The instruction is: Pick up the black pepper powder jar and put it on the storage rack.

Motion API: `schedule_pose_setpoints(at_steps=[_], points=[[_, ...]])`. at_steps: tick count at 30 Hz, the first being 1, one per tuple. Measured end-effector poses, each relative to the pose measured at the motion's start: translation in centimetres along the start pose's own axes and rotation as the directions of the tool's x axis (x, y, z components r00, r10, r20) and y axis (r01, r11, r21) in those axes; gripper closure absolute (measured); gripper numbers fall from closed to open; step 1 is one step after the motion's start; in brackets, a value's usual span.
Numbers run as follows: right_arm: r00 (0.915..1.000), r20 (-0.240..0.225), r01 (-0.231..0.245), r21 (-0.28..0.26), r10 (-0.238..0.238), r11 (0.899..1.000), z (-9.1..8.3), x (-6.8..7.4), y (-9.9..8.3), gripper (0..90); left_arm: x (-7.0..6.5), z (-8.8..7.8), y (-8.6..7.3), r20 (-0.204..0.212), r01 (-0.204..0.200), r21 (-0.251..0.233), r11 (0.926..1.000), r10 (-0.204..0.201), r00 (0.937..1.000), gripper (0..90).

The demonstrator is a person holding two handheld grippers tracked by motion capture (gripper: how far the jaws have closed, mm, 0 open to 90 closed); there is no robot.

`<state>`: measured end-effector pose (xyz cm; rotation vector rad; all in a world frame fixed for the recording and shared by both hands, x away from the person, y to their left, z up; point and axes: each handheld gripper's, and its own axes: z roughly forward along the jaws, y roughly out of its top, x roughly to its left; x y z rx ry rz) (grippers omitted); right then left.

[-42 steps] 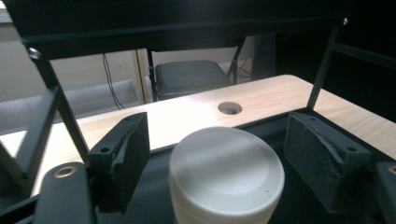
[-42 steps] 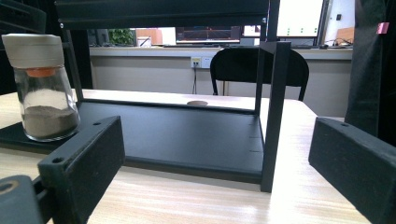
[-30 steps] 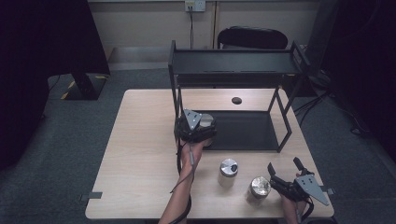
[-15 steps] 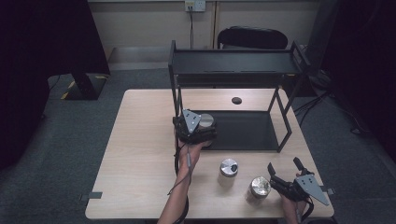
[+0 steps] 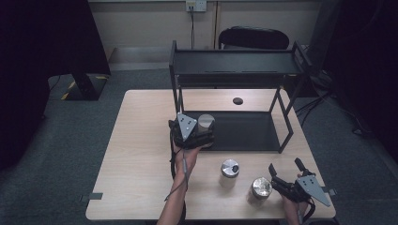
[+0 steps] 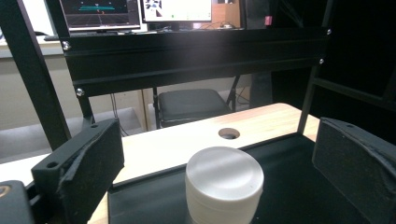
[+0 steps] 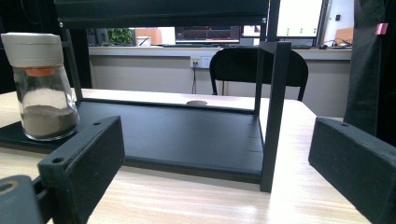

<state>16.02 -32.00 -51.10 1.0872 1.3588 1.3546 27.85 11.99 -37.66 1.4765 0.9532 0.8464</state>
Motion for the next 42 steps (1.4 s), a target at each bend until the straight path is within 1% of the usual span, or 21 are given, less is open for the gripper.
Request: schedule_pose_setpoints(at_steps=[2, 5, 7, 11, 17, 30, 33, 40, 42], points=[[1.0000, 0.000, 0.001, 0.000, -0.001, 1.000, 0.0, 0.0, 0.0, 2.7, -0.1, -0.3, -0.2, -0.005, -0.005, -0.008, 1.0000, 0.005, 1.0000, 0.9], [1.0000, -0.003, 0.005, 0.001, -0.005, 1.000, 0.0, 0.0, 0.0, 2.7, -0.1, -0.8, -0.4, -0.001, -0.012, -0.022, 0.9997, 0.012, 0.9999, 0.8], [1.0000, -0.004, 0.002, 0.001, -0.002, 1.000, 0.0, 0.0, 0.0, 2.7, 0.0, -1.1, -0.5, 0.004, -0.004, -0.027, 0.9996, 0.004, 1.0000, 0.6], [1.0000, -0.003, 0.003, 0.002, -0.003, 1.000, 0.0, 0.0, 0.0, 2.7, 0.0, -1.6, -0.9, -0.003, 0.003, -0.035, 0.9994, -0.003, 1.0000, 0.3], [1.0000, -0.005, 0.002, 0.003, -0.002, 1.000, 0.0, -0.1, 0.0, 2.7, -0.1, -2.3, -1.2, -0.006, 0.000, -0.037, 0.9993, 0.000, 1.0000, 0.3], [1.0000, -0.004, 0.000, 0.004, 0.000, 1.000, 0.0, 0.0, 0.1, 2.7, 0.2, -4.4, -2.0, -0.010, 0.021, -0.050, 0.9985, -0.021, 0.9997, 0.3], [1.0000, -0.003, 0.000, 0.005, 0.000, 1.000, 0.0, 0.0, 0.1, 2.7, 0.3, -5.0, -2.3, -0.014, 0.023, -0.061, 0.9979, -0.024, 0.9996, 0.3], [1.0000, -0.001, -0.001, 0.008, 0.001, 1.000, 0.0, 0.0, 0.1, 2.7, 0.7, -6.3, -3.0, -0.016, 0.045, -0.087, 0.9952, -0.047, 0.9988, 0.3], [1.0000, 0.000, -0.002, 0.009, 0.002, 1.000, 0.1, 0.0, 0.2, 2.7, 0.8, -6.6, -3.2, -0.017, 0.044, -0.092, 0.9947, -0.046, 0.9988, 0.3]])
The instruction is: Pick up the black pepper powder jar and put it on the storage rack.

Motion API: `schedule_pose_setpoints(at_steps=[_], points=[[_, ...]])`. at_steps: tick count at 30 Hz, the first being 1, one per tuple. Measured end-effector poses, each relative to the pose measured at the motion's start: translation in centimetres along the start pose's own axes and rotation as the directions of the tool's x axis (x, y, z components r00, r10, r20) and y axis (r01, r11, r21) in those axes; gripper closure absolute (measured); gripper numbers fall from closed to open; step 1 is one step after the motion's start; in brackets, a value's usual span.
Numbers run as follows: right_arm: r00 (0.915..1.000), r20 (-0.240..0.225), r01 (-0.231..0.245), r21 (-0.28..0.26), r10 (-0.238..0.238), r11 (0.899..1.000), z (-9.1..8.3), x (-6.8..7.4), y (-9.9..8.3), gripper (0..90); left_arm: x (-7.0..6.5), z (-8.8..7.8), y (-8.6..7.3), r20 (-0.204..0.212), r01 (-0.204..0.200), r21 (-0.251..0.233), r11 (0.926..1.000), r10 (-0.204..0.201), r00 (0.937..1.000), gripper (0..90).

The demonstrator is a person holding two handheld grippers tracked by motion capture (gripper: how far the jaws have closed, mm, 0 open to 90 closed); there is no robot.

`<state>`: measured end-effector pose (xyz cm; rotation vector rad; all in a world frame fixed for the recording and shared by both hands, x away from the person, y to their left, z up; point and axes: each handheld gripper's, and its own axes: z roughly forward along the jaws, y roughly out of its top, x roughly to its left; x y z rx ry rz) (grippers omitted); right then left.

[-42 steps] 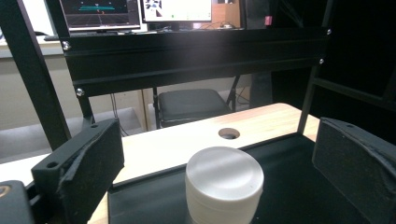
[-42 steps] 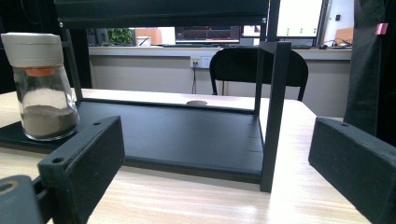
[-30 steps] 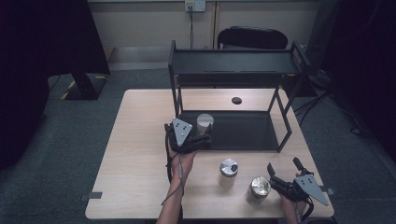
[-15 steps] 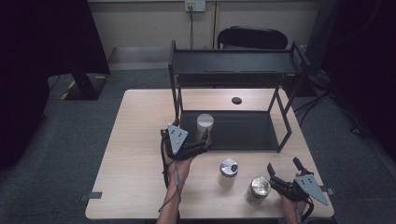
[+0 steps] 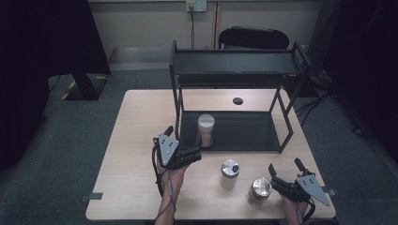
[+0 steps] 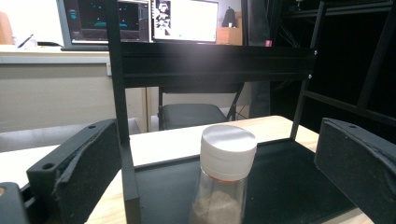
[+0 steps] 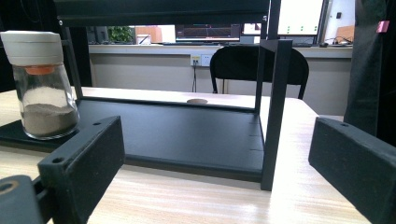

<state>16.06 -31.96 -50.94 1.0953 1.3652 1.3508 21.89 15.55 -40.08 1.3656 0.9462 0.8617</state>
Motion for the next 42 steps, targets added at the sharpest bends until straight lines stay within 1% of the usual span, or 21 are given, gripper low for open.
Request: schedule_pose_setpoints(at_steps=[7, 10, 17, 18, 20, 25, 28, 40, 42], points=[[1.0000, 0.003, 0.000, 0.001, 0.000, 1.000, 0.0, 0.0, 0.0, 2.7, 0.1, -1.2, -0.6, -0.002, 0.008, -0.028, 0.9996, -0.008, 1.0000, 0.3], [1.0000, 0.003, 0.000, 0.001, 0.000, 1.000, 0.0, 0.0, 0.0, 2.7, 0.1, -1.6, -0.7, 0.004, -0.004, -0.030, 0.9995, 0.004, 1.0000, 0.3], [1.0000, 0.006, 0.000, 0.002, 0.000, 1.000, 0.0, 0.1, 0.0, 2.7, 0.2, -2.8, -1.2, 0.000, -0.001, -0.049, 0.9988, 0.001, 1.0000, 0.3], [1.0000, 0.006, 0.000, 0.002, 0.000, 1.000, 0.0, 0.1, 0.0, 2.7, 0.3, -3.0, -1.3, 0.000, 0.004, -0.050, 0.9987, -0.004, 1.0000, 0.3], [1.0000, 0.007, -0.001, 0.003, 0.001, 1.000, 0.0, 0.1, 0.0, 2.7, 0.3, -3.4, -1.6, -0.003, 0.007, -0.054, 0.9985, -0.008, 1.0000, 0.3], [1.0000, 0.008, -0.002, 0.004, 0.002, 1.000, 0.0, 0.1, 0.1, 2.7, 0.5, -4.2, -2.4, -0.002, 0.002, -0.057, 0.9983, -0.003, 1.0000, 0.3], [1.0000, 0.008, -0.002, 0.004, 0.002, 1.000, 0.0, 0.1, 0.1, 2.7, 0.5, -4.7, -2.9, -0.008, 0.018, -0.066, 0.9977, -0.018, 0.9998, 0.3], [1.0000, 0.010, 0.000, 0.004, 0.000, 1.000, 0.0, 0.2, 0.1, 2.7, 0.3, -6.2, -5.1, -0.022, -0.009, -0.068, 0.9976, 0.007, 0.9997, 0.2], [1.0000, 0.009, 0.000, 0.005, -0.001, 1.000, 0.0, 0.2, 0.1, 2.7, 0.2, -6.4, -5.6, -0.023, -0.012, -0.075, 0.9971, 0.010, 0.9997, 0.2]])
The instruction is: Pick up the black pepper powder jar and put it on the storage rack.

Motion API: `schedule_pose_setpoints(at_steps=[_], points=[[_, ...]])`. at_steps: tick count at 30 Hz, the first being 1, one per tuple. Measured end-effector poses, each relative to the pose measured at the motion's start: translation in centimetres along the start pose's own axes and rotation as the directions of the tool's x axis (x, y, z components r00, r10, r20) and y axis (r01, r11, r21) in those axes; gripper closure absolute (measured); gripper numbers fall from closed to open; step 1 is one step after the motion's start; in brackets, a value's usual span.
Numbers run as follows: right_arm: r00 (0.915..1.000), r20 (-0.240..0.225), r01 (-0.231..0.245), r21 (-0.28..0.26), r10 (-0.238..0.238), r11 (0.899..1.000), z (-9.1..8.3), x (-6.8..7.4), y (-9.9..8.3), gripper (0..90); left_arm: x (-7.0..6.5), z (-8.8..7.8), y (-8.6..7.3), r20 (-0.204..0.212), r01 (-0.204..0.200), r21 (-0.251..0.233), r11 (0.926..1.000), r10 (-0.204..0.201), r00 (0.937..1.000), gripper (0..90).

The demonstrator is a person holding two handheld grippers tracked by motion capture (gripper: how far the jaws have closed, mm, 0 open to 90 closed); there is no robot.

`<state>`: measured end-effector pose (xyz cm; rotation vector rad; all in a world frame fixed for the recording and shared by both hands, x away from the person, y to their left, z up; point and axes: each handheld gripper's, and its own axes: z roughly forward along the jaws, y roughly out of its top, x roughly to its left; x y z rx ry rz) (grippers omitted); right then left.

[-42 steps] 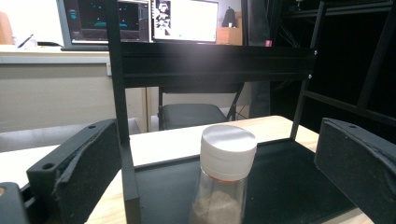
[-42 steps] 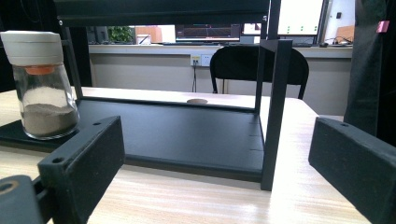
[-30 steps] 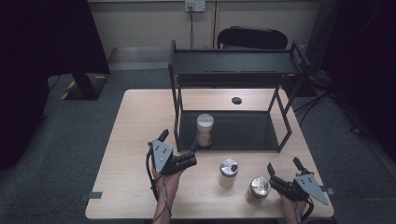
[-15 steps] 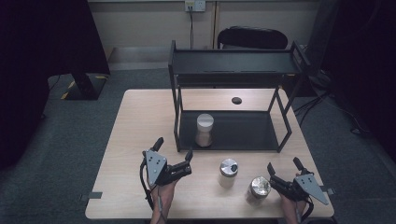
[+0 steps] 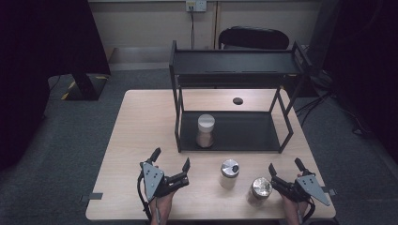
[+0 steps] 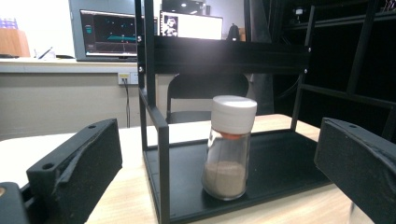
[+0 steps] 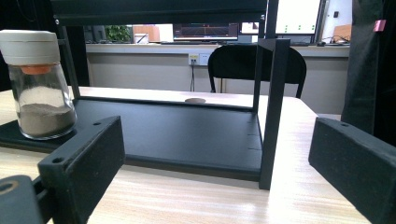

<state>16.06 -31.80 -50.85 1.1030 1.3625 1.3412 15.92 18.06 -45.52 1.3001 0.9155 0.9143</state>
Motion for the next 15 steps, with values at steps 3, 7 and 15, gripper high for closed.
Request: schedule_pose_setpoints(at_steps=[3, 7, 15], points=[[1.0000, -0.001, 0.001, -0.001, -0.001, 1.000, 0.0, 0.0, 0.0, 2.7, -0.1, -0.1, -0.6, -0.003, 0.005, 0.002, 1.0000, -0.005, 1.0000, 0.3], [1.0000, 0.000, 0.001, -0.002, -0.001, 1.000, 0.0, 0.0, 0.0, 2.7, -0.4, 0.0, -1.6, -0.005, -0.020, -0.003, 0.9998, 0.020, 0.9998, 0.2], [1.0000, 0.001, 0.000, -0.004, 0.000, 1.000, 0.0, 0.0, -0.1, 2.7, -1.0, -0.2, -4.1, -0.030, -0.014, 0.006, 0.9999, 0.014, 0.9995, 0.2]])
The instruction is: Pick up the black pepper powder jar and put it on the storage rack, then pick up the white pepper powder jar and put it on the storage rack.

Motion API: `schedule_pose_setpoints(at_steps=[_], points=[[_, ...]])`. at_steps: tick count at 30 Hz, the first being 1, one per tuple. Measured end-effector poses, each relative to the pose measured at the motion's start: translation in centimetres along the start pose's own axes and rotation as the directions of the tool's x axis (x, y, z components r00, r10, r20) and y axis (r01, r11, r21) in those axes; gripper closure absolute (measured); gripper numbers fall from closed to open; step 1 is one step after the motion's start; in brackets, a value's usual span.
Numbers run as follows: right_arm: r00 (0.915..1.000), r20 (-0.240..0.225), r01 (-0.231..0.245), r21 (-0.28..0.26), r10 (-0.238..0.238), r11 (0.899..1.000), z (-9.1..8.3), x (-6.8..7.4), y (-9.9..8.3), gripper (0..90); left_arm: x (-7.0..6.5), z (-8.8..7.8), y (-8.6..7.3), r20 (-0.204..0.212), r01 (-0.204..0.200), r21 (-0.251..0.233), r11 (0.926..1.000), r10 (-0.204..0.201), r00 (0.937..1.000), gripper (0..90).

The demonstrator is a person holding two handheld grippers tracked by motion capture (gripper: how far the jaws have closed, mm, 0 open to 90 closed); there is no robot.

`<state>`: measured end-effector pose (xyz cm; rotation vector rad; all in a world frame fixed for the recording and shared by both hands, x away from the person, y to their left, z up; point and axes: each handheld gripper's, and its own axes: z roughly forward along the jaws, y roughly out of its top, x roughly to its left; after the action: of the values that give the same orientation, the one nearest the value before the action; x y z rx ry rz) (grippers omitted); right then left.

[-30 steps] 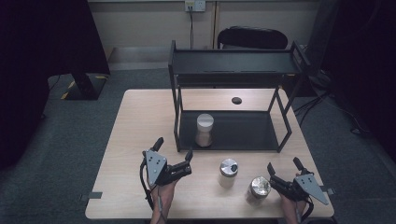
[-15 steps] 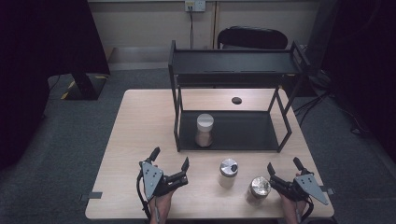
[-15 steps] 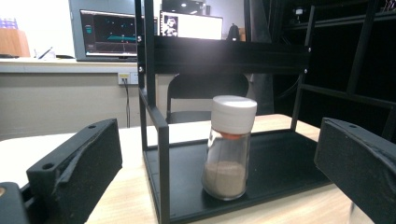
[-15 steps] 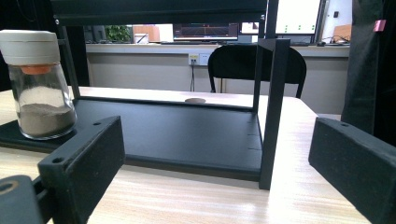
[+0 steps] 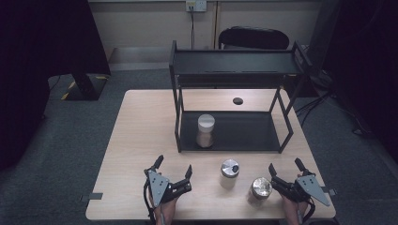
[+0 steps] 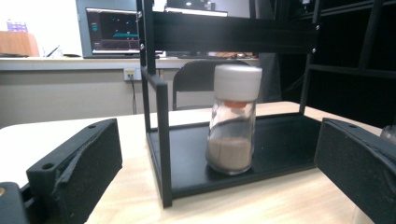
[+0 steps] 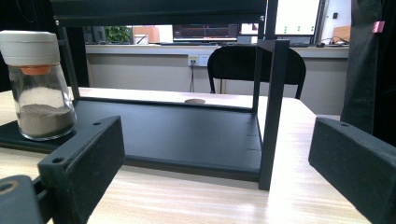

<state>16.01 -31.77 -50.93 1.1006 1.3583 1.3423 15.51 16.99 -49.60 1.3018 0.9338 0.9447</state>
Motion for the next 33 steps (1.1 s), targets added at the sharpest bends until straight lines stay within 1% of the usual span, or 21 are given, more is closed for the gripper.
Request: schedule_pose_setpoints(at_steps=[3, 5, 6, 9, 10, 14, 18, 21, 25, 30, 33], points=[[1.0000, 0.000, 0.000, 0.001, 0.000, 1.000, 0.0, 0.0, 0.0, 2.7, -0.1, -0.1, -0.5, -0.005, -0.017, 0.009, 0.9998, 0.017, 0.9998, 0.2], [1.0000, 0.000, 0.000, 0.001, 0.000, 1.000, 0.0, 0.0, 0.0, 2.7, -0.1, -0.2, -0.8, -0.009, 0.004, 0.011, 0.9999, -0.004, 1.0000, 0.2], [1.0000, 0.000, 0.000, 0.000, 0.000, 1.000, 0.0, 0.0, 0.0, 2.7, -0.1, -0.2, -1.1, -0.012, 0.007, 0.009, 0.9999, -0.007, 0.9999, 0.2], [1.0000, 0.002, -0.001, 0.001, 0.001, 1.000, 0.0, 0.0, 0.0, 2.7, -0.2, -0.2, -1.5, -0.017, -0.008, 0.031, 0.9995, 0.008, 0.9998, 0.2], [1.0000, 0.002, 0.000, 0.001, 0.000, 1.000, 0.0, 0.0, 0.0, 2.7, -0.2, -0.2, -1.8, -0.017, 0.000, 0.026, 0.9996, 0.000, 0.9998, 0.2], [1.0000, 0.003, 0.000, 0.002, 0.000, 1.000, 0.0, 0.0, 0.0, 2.7, -0.5, -0.1, -1.7, -0.027, -0.021, 0.035, 0.9992, 0.022, 0.9994, 0.2], [1.0000, 0.004, -0.001, 0.002, 0.001, 1.000, 0.0, 0.1, 0.0, 2.7, -0.7, 0.0, -1.8, -0.044, -0.016, 0.039, 0.9991, 0.018, 0.9989, 0.3], [1.0000, 0.006, -0.002, 0.000, 0.002, 1.000, 0.0, 0.1, 0.0, 2.7, -0.8, -0.1, -1.9, -0.042, -0.023, 0.032, 0.9992, 0.024, 0.9988, 0.3], [1.0000, 0.005, -0.001, 0.000, 0.001, 1.000, 0.0, 0.1, 0.0, 2.7, -0.8, -0.1, -1.9, -0.044, -0.021, 0.029, 0.9994, 0.022, 0.9988, 0.2], [1.0000, 0.004, -0.001, 0.000, 0.001, 1.000, 0.0, 0.0, 0.0, 2.7, -0.6, -0.1, -1.9, -0.030, -0.020, 0.029, 0.9994, 0.021, 0.9993, 0.2], [1.0000, 0.002, 0.000, -0.001, 0.000, 1.000, 0.0, 0.0, 0.0, 2.6, -0.7, -0.1, -1.9, -0.035, -0.020, 0.029, 0.9994, 0.021, 0.9992, 0.3]])
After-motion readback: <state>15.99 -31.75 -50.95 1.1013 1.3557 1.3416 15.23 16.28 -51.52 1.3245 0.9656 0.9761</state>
